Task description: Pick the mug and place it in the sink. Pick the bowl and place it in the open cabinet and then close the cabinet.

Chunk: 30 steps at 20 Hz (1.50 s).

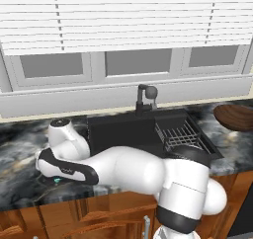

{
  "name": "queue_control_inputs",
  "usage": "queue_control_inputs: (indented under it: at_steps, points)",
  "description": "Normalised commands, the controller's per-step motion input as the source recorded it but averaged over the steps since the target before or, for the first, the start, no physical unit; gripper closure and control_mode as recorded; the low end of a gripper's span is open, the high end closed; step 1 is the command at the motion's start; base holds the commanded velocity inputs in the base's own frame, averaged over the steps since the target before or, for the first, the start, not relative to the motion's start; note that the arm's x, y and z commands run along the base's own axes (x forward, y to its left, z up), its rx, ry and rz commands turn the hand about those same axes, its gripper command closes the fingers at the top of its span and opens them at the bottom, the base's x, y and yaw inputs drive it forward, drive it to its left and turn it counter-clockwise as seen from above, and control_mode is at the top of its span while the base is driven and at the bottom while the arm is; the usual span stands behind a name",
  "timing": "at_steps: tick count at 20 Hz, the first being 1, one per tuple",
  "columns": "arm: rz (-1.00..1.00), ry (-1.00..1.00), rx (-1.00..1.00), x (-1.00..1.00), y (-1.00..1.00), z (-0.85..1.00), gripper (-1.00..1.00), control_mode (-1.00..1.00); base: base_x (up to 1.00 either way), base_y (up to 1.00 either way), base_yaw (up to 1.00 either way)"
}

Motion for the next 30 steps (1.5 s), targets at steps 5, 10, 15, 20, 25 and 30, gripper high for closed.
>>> queue_control_inputs:
  at_steps: [5,10,15,20,25,30]
  points:
    - [0.0,0.0,0.0,0.16,0.09,-0.14,-1.0,-1.0,0.0,0.0,0.0]
    - [0.0,0.0,0.0,0.13,0.07,-0.09,-1.0,-1.0,0.0,0.0,0.0]
    - [0.0,0.01,0.0,0.15,0.07,-0.06,-1.0,-1.0,0.0,0.0,0.0]
    - [0.0,0.0,0.0,0.11,0.11,-0.07,-1.0,-1.0,0.0,0.0,0.0]
    - [0.0,0.0,0.0,0.2,0.23,-0.17,-1.0,-1.0,0.0,0.0,0.0]
    - [0.0,0.0,0.0,0.15,0.04,-0.22,-1.0,-1.0,0.0,0.0,0.0]
